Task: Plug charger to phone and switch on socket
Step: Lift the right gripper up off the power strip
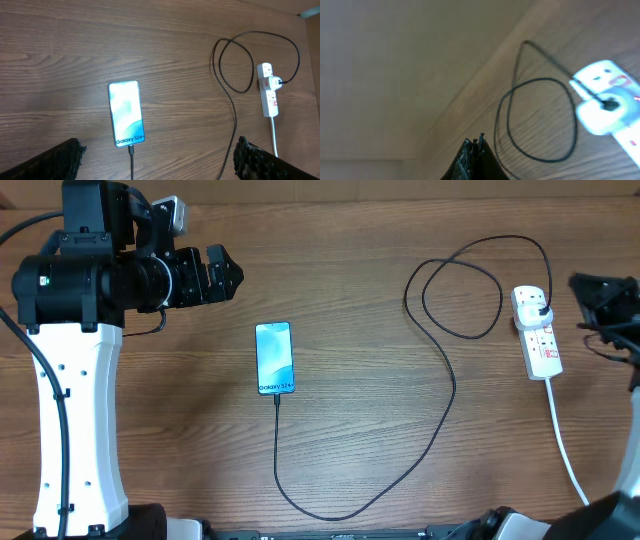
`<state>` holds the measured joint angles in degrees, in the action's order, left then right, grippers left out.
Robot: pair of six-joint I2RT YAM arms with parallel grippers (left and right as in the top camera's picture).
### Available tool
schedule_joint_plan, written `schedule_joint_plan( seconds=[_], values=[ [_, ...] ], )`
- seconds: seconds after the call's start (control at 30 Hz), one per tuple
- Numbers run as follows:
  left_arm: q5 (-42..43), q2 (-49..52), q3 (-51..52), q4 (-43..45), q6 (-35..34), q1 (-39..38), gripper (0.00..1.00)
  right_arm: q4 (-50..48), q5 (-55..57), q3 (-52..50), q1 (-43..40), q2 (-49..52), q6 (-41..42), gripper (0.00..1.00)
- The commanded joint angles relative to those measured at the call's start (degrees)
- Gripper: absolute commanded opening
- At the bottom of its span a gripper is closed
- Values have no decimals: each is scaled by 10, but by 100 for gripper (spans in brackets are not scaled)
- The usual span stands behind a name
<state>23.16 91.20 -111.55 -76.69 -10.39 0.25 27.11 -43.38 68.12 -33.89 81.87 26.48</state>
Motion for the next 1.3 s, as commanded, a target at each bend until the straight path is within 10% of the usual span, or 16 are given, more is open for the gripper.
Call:
schedule_joint_plan(
  seconds=[0.0,0.73,1.27],
  values=[
    [2,3,-5,2,-3,1,100,21,66,27,40,-38,-37,4],
    [2,3,-5,2,-3,1,100,153,313,127,329,-53,-188,4],
    [2,3,-5,2,-3,1,100,210,292,125,342,-157,-210,4]
  ],
)
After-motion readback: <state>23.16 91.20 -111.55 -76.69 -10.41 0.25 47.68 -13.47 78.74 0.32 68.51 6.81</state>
